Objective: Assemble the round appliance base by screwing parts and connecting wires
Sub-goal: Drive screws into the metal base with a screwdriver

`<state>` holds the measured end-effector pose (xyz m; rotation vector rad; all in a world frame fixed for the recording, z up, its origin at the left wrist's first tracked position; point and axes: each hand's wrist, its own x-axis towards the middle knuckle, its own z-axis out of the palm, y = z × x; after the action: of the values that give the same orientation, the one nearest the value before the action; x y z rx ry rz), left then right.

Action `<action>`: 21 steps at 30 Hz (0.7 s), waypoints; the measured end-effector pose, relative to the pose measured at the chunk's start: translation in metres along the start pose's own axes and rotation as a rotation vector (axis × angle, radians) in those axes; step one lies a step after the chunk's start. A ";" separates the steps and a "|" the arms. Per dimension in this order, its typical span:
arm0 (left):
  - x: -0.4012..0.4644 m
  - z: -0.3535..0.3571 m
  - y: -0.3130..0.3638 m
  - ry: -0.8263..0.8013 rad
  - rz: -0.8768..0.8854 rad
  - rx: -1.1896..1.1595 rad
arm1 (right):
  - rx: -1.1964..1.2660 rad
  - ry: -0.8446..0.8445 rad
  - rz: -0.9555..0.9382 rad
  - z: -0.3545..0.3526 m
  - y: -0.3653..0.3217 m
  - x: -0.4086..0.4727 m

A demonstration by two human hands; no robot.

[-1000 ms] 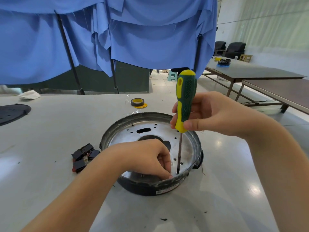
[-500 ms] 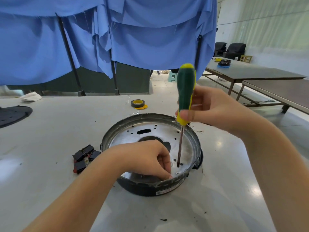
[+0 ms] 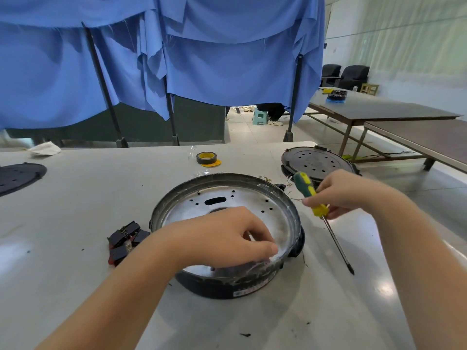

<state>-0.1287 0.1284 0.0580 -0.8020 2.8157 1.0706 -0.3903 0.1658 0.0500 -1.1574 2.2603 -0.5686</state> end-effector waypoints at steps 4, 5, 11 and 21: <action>-0.003 0.002 0.000 -0.050 0.037 0.049 | -0.012 0.002 0.122 0.007 0.014 0.011; -0.003 0.004 0.000 -0.050 0.037 0.080 | -0.005 0.015 0.146 0.008 0.017 0.013; -0.001 0.010 0.002 0.017 0.068 0.094 | -0.008 0.087 0.225 0.016 0.023 0.018; 0.006 0.019 0.003 0.109 0.087 0.050 | -0.133 0.191 0.028 0.009 0.007 0.013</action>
<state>-0.1384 0.1396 0.0445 -0.7630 2.9801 0.9918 -0.3953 0.1579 0.0359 -1.1758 2.5065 -0.5456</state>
